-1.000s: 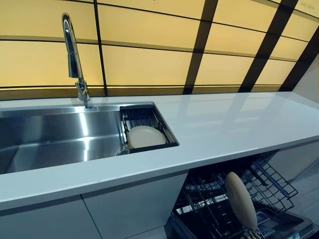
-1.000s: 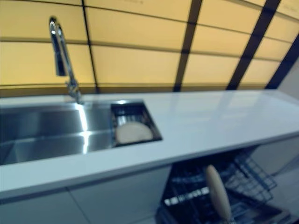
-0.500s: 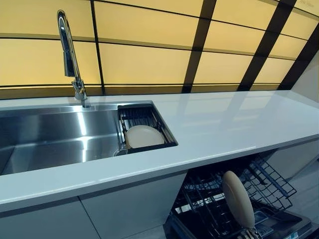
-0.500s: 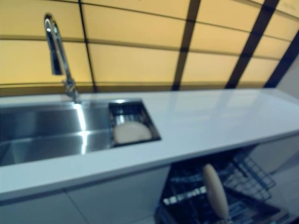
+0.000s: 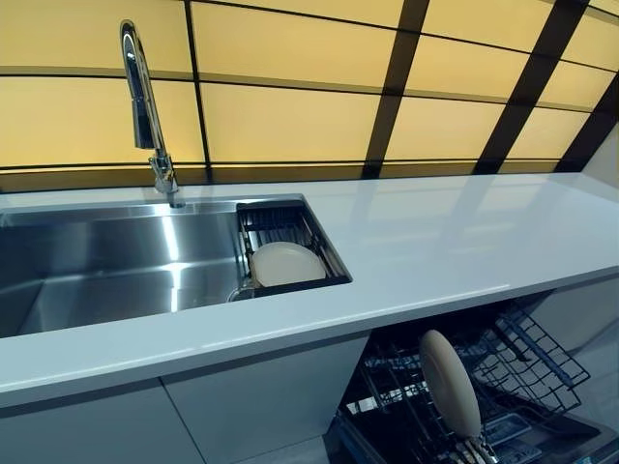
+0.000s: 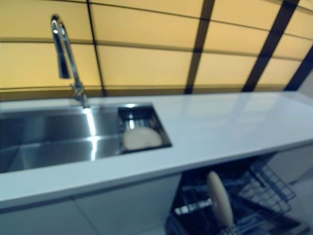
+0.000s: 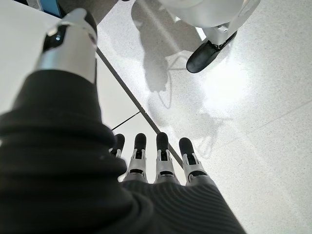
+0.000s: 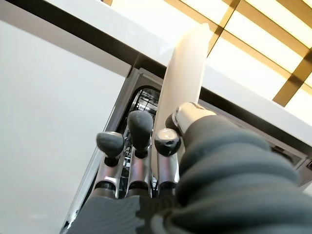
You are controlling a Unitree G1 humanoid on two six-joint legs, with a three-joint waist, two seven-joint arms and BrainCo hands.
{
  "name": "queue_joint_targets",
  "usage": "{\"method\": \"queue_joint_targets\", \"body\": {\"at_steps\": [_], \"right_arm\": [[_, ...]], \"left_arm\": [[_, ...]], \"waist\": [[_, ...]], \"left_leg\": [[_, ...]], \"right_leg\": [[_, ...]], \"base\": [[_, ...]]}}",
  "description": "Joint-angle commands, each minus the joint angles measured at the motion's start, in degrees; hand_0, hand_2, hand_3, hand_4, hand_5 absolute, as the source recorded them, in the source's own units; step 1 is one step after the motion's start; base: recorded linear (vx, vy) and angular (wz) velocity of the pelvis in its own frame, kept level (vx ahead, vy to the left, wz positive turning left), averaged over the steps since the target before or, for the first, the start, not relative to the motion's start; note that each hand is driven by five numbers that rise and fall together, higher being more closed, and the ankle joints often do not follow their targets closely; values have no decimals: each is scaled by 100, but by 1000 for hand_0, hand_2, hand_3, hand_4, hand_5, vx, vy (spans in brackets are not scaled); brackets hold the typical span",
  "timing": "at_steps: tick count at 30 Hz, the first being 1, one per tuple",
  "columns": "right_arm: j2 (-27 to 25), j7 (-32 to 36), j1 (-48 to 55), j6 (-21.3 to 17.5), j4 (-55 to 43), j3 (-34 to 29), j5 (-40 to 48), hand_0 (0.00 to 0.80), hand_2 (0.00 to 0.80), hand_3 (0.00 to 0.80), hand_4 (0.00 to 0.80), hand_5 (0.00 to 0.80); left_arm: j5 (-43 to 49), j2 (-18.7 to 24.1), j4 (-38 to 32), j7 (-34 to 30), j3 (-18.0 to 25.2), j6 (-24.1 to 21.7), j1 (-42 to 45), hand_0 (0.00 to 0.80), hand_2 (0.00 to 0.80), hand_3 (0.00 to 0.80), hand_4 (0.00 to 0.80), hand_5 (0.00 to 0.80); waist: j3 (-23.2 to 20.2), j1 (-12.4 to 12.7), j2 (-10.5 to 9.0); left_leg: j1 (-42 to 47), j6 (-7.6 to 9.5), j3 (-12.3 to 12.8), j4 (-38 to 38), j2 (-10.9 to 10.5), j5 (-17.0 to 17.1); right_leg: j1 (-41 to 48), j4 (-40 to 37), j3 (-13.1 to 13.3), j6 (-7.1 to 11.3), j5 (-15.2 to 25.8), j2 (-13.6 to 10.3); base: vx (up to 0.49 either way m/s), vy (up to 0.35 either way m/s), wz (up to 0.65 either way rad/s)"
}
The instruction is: Take plates into dishwasher
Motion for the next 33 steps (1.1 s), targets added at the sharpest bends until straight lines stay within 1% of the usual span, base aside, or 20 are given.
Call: {"method": "queue_joint_targets", "body": {"at_steps": [1,9,21,24,33], "right_arm": [[-152,-22,-463,-55,-230,-14,38,800,800,800,800,800],[-229,-336,-614,-35,24,29,68,800,800,800,800,800],[-517,-703,-817,101,644,-151,63,800,800,800,800,800],[-558,-840,-848,128,694,-182,38,800,800,800,800,800],[-747,-965,-876,158,915,-334,-178,800,800,800,800,800]], "left_arm": [[107,200,6,28,134,-12,-255,0,0,0,0,0],[165,164,-14,13,26,24,-282,0,0,0,0,0],[192,183,-1,-5,-82,38,-350,0,0,0,0,0],[193,170,-7,13,-93,51,-348,0,0,0,0,0],[250,174,26,22,-105,9,-343,0,0,0,0,0]], "waist": [[194,74,115],[163,136,147],[179,231,138],[189,248,137],[204,289,106]], "left_leg": [[-148,305,-126,37,-197,32],[-170,287,-231,29,-193,58],[-167,282,-313,38,-184,62],[-174,283,-325,40,-179,65],[-190,267,-352,49,-151,72]], "right_leg": [[17,576,48,374,-26,18],[140,445,124,289,-148,92],[178,487,120,272,-184,101],[190,481,122,258,-204,111],[206,479,122,234,-231,141]], "base": [[16,-24,3],[14,-10,3],[11,-7,5],[0,0,0],[0,0,0]]}}
